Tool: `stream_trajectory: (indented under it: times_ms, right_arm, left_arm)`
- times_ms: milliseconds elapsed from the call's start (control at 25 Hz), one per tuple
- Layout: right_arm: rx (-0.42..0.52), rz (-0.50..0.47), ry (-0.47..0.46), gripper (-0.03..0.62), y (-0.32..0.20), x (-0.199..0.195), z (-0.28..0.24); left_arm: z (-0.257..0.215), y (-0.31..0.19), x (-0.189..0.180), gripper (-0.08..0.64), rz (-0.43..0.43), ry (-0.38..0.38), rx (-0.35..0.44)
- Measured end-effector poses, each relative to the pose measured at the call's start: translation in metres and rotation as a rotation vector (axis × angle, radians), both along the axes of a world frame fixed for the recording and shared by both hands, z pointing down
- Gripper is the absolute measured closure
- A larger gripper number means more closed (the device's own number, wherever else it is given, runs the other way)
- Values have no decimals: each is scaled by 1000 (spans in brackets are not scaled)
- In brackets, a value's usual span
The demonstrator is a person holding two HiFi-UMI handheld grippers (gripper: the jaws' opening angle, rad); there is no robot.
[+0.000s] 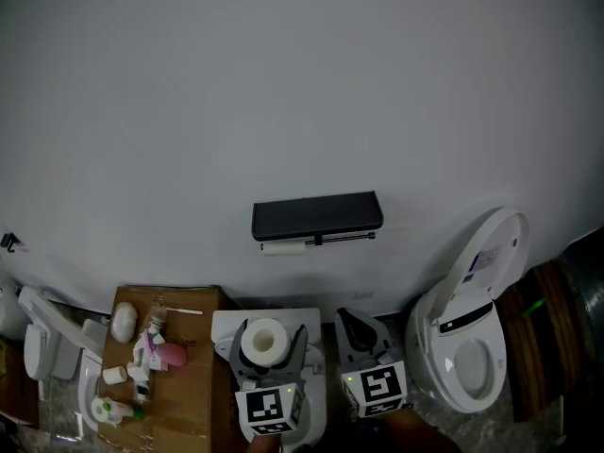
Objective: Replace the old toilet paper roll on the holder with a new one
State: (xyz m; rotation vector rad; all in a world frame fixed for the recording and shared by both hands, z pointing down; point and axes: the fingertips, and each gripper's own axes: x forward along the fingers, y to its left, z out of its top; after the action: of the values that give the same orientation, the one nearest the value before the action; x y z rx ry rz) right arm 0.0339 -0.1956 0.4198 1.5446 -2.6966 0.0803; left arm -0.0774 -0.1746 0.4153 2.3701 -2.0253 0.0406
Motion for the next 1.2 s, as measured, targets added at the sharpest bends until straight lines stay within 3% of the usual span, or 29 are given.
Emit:
stream_trajectory:
  times_ms: [160,360,480,600,840,1000,1200]
  right_arm:
    - [-34,14,-35,577,-10,-6,7]
    - [-141,6,-207,577,-40,-19,24]
    - [-234,-38,-383,547,-62,-36,37]
    - [-335,-83,-599,443,-83,-54,47]
    - [-509,-85,-1087,334,-134,-82,65]
    - [-524,-54,-1265,311,-163,-94,74]
    - [-507,19,-1414,305,-196,-98,85]
  left_arm:
    - [2,-6,-6,126,22,4,-14]
    - [-6,-11,-28,126,-8,-14,4]
    - [-2,-15,-41,126,-23,-10,10]
    - [-3,-17,-52,126,-42,-4,4]
    - [0,-17,-73,126,-78,6,-11]
    - [1,-17,-81,126,-91,13,-23]
    - [3,-18,-89,126,-98,13,-28]
